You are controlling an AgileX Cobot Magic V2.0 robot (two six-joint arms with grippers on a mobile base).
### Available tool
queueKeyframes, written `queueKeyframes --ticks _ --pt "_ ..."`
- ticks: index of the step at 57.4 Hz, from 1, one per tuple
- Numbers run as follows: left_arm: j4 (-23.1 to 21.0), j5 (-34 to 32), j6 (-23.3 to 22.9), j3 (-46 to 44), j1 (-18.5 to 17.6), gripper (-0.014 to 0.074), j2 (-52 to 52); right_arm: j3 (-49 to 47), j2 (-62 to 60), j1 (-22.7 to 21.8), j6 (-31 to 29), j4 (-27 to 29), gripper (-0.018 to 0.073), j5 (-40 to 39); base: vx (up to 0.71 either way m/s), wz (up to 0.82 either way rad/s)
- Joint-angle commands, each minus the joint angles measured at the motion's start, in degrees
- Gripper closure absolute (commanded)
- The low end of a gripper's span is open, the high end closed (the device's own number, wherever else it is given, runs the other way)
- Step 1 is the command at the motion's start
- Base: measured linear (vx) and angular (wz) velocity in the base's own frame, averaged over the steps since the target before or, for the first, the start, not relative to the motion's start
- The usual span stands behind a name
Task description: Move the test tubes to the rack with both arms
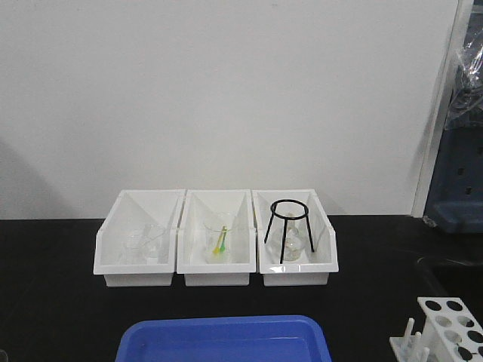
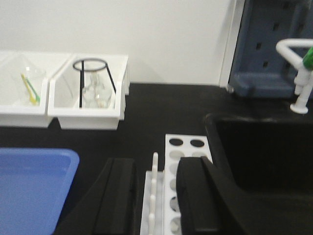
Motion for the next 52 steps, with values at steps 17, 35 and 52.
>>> queueKeyframes --ticks 17,35,52 --pt "-0.06 18.02 -17.79 -22.57 -0.51 0.0561 -0.12 -16.26 16.20 -0.16 -18.82 16.82 0.0232 4.37 0.00 0.00" --pt "0.00 17.53 -22.75 -27.65 -9.27 0.0561 8.03 -21.76 26.88 -0.16 -48.40 48.74 0.0205 10.92 0.00 0.00" --pt "0.00 17.85 -35.56 -30.50 -18.37 0.0561 17.28 -24.92 36.64 -0.16 -75.43 71.77 0.0059 21.73 0.00 0.00"
